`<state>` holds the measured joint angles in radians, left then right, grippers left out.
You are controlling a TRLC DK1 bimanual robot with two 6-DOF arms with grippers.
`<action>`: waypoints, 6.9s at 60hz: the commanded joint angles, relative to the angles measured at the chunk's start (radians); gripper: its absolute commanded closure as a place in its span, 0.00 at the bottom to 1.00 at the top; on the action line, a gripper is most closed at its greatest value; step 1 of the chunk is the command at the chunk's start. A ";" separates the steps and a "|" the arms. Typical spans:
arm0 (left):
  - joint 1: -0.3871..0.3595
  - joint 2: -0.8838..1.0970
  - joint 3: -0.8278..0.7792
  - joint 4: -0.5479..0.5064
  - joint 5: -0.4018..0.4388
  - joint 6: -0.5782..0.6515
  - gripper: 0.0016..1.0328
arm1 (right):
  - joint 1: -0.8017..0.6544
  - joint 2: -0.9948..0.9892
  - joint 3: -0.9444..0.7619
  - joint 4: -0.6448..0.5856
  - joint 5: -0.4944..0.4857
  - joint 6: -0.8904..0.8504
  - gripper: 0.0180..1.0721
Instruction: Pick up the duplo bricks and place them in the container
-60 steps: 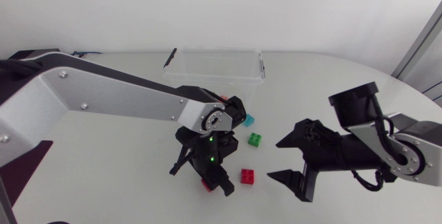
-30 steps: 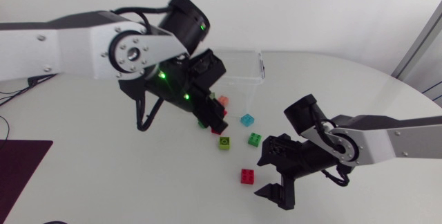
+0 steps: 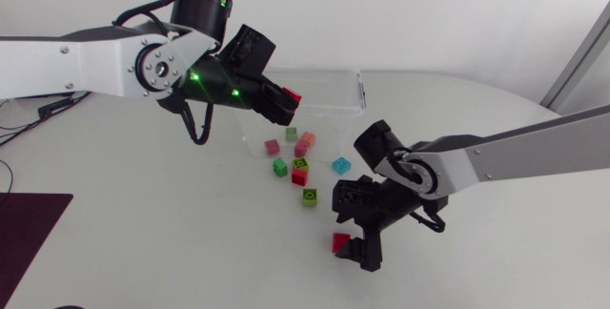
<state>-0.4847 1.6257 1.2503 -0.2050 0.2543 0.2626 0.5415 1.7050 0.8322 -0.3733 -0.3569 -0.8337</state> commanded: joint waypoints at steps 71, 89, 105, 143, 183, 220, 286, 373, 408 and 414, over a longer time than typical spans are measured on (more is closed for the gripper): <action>0.060 -0.102 -0.157 -0.071 0.131 0.182 0.10 | -0.229 -0.024 0.561 -0.374 -0.040 0.018 0.74; 0.015 -0.171 -0.213 -0.148 0.175 0.222 0.10 | -0.242 0.008 0.654 -0.223 -0.050 0.156 0.74; -0.088 -0.207 -0.250 -0.356 0.227 0.377 0.10 | -0.267 0.147 0.766 -0.099 -0.043 0.251 0.74; -0.347 -0.179 -0.364 -0.430 0.217 0.688 0.09 | -0.351 0.090 0.637 0.059 -0.073 0.262 0.05; -0.562 0.126 -0.157 -0.657 0.023 0.965 0.11 | -0.569 -0.240 0.102 0.109 -0.269 0.153 0.05; -0.673 0.246 -0.091 -0.669 -0.035 0.961 0.23 | -0.621 -0.268 -0.030 0.129 -0.335 0.123 0.05; -0.442 0.083 0.089 -0.737 -0.016 0.796 0.89 | -0.357 0.114 0.062 0.232 -0.229 0.070 0.05; 0.112 0.293 0.327 0.039 -0.058 0.204 0.04 | -0.310 -0.148 0.169 0.033 -0.145 0.165 0.75; 0.107 -0.075 -0.117 0.032 0.065 0.270 0.05 | -0.301 0.012 0.564 0.082 -0.139 0.383 0.75; 0.103 -0.081 -0.178 0.012 0.109 0.319 0.05 | -0.284 0.084 0.642 0.085 -0.117 0.401 0.75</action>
<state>-0.3759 1.5581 1.1355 -0.1677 0.3344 0.5262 0.2420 1.7226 1.4158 -0.3042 -0.4915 -0.4698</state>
